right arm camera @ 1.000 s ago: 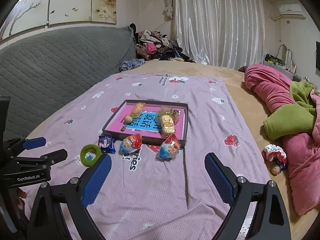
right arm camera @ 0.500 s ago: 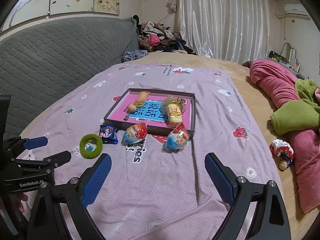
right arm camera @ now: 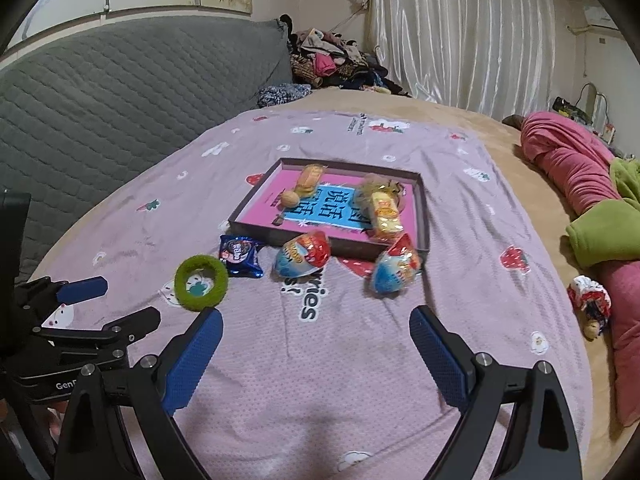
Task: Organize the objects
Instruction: 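Withdraw both tools back from the tray toward the remaining snacks, then grasp the green fuzzy ring with the left tool while the right tool grasps the red egg toy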
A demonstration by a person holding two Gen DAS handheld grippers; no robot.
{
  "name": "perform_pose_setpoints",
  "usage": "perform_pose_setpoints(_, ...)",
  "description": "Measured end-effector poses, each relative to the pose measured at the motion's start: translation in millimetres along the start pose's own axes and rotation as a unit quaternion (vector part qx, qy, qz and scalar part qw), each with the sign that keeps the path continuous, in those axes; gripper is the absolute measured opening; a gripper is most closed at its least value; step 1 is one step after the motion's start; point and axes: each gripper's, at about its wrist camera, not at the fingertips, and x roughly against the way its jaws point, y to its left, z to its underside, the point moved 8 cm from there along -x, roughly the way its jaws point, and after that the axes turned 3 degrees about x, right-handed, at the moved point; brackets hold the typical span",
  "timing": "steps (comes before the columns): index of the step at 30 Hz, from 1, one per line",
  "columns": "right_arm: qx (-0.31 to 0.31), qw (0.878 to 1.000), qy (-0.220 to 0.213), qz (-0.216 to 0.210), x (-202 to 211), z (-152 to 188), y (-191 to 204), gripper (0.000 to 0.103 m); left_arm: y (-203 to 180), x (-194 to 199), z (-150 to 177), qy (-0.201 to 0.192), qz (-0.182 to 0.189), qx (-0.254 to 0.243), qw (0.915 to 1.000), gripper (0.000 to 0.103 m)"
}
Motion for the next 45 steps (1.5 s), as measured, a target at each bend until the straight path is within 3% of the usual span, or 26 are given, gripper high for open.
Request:
perform_pose_setpoints(19,-0.005,1.0,0.027,-0.001,-42,-3,12,0.095,24,-37,0,0.015,0.005,0.029,0.9995,0.082)
perform_pose_setpoints(45,-0.024,0.998,0.059,-0.003,-126,-19,5,0.095,-10,-103,-13,0.027,0.025,-0.012,0.9993,0.082)
